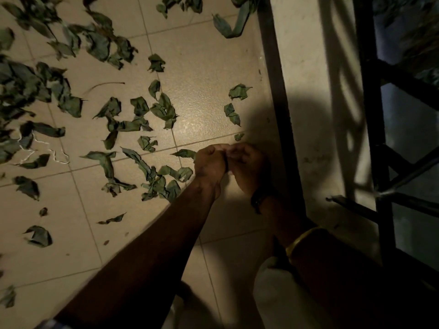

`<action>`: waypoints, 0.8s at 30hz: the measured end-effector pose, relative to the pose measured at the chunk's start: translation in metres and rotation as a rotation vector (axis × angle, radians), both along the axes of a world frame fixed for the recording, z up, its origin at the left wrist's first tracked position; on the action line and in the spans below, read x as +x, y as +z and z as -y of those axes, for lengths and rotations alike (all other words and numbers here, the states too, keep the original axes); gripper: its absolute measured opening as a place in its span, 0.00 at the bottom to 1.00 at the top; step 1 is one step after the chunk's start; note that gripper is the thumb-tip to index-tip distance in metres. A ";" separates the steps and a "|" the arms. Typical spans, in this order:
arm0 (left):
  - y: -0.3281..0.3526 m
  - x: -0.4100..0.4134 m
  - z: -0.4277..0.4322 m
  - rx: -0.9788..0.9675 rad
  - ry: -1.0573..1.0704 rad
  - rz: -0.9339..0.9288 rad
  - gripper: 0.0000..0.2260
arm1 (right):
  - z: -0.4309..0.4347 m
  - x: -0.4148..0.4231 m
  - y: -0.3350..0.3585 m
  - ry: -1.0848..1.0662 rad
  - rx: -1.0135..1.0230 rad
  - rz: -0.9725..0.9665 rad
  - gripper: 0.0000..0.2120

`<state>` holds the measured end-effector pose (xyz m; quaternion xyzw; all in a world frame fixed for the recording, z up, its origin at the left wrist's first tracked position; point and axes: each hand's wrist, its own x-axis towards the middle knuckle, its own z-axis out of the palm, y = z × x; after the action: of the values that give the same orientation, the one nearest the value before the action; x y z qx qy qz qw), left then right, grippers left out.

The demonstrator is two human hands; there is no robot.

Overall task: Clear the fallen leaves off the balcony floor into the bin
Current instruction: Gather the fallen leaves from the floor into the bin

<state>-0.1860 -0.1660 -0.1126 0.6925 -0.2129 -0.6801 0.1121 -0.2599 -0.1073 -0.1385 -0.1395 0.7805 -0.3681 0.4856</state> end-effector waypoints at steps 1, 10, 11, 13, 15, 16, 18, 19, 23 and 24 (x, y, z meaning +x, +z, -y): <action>-0.001 0.002 0.005 0.001 0.051 0.001 0.09 | 0.004 -0.004 -0.001 0.006 -0.018 -0.021 0.07; -0.013 0.023 0.015 -0.005 0.164 -0.060 0.10 | 0.036 -0.022 -0.058 0.519 0.143 -0.676 0.11; -0.013 0.026 0.014 -0.005 0.174 -0.074 0.10 | 0.036 -0.021 -0.058 0.479 0.155 -0.647 0.10; -0.012 0.030 0.016 -0.008 0.186 -0.080 0.10 | 0.038 -0.015 -0.049 0.326 0.135 -0.497 0.09; -0.008 0.031 0.020 -0.009 0.170 -0.059 0.09 | 0.039 -0.003 -0.032 0.208 0.020 -0.358 0.06; -0.005 0.029 0.023 -0.007 0.145 -0.050 0.10 | 0.039 0.005 -0.023 0.183 -0.052 -0.322 0.06; 0.003 0.023 0.030 -0.001 0.078 -0.054 0.11 | 0.040 0.016 -0.007 0.167 -0.148 -0.267 0.07; 0.007 0.020 0.034 -0.007 0.052 -0.060 0.12 | 0.042 0.017 -0.001 0.169 -0.169 -0.246 0.08; 0.014 0.004 0.046 -0.075 0.122 -0.121 0.09 | 0.058 0.004 0.010 0.181 -0.199 -0.361 0.06; 0.012 0.001 0.048 -0.089 0.163 -0.117 0.08 | 0.064 -0.002 0.008 0.163 -0.202 -0.427 0.06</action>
<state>-0.1854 -0.2143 -0.1003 0.6609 -0.1791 -0.6979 0.2101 -0.2620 -0.1715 -0.1301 -0.3247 0.8108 -0.3661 0.3212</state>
